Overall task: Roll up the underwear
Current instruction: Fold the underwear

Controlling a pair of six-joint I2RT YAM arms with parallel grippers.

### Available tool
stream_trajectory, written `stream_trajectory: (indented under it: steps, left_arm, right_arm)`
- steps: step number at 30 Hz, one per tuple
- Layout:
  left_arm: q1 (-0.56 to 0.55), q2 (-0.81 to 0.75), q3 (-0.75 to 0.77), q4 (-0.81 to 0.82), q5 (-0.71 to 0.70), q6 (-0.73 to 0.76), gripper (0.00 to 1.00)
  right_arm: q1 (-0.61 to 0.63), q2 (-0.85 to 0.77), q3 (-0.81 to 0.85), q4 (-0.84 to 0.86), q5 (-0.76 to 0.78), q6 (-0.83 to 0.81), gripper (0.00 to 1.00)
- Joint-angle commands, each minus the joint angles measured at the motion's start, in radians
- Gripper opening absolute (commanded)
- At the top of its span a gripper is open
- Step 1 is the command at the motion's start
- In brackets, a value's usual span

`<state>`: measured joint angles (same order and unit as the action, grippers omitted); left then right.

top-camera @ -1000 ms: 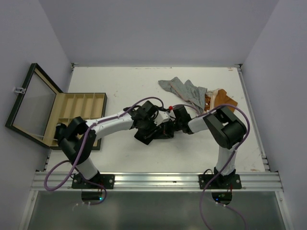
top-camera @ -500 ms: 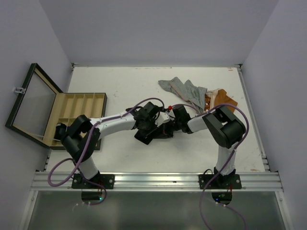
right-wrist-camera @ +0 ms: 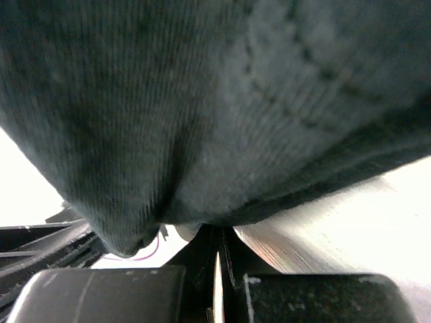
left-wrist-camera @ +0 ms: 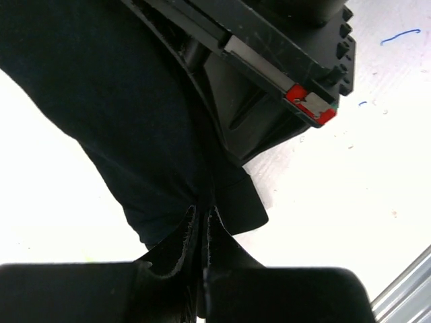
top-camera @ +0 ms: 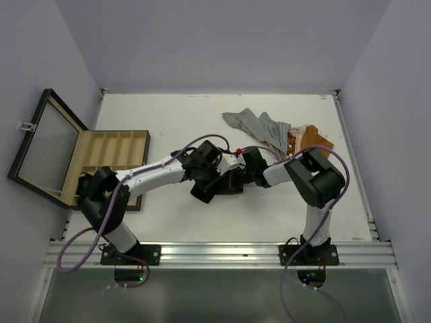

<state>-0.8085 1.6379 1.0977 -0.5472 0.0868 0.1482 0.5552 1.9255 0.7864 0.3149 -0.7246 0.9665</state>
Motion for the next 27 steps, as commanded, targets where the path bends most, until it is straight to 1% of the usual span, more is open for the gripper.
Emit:
stream_trajectory:
  steps: [1, 6, 12, 17, 19, 20, 22, 23, 25, 27]
  left_arm:
    - [-0.009, -0.02, 0.028, -0.017, 0.06, -0.019, 0.0]
    - [-0.011, 0.017, 0.016, 0.013, 0.114, -0.035, 0.0]
    - [-0.011, 0.08, 0.008, 0.073, 0.107, -0.058, 0.0]
    - [-0.008, 0.109, -0.01, 0.119, 0.103, -0.068, 0.05]
    - [-0.008, 0.115, -0.015, 0.131, 0.114, -0.07, 0.11]
    - [-0.006, 0.117, -0.025, 0.135, 0.119, -0.07, 0.19]
    - [-0.001, 0.115, -0.035, 0.141, 0.143, -0.065, 0.3]
    - [0.006, 0.112, -0.039, 0.142, 0.148, -0.065, 0.42]
    - [0.018, 0.114, -0.045, 0.139, 0.175, -0.065, 0.49]
    - [0.037, 0.123, -0.048, 0.132, 0.198, -0.064, 0.53]
  right_arm:
    - [0.0, -0.003, 0.013, -0.008, 0.037, -0.008, 0.0]
    - [0.002, -0.003, 0.011, -0.008, 0.039, -0.008, 0.0]
    - [0.0, -0.013, 0.008, -0.004, 0.033, -0.003, 0.0]
    - [-0.005, -0.031, 0.004, 0.006, 0.024, 0.0, 0.0]
    - [-0.011, -0.037, 0.008, 0.0, 0.01, -0.003, 0.0]
    - [-0.017, -0.048, 0.013, -0.01, 0.002, -0.009, 0.0]
    - [-0.041, -0.066, 0.033, -0.075, -0.015, -0.046, 0.0]
    - [-0.054, -0.092, 0.043, -0.107, -0.018, -0.067, 0.0]
    - [-0.099, -0.124, 0.056, -0.172, -0.021, -0.107, 0.0]
    - [-0.148, -0.172, 0.063, -0.213, -0.032, -0.144, 0.0]
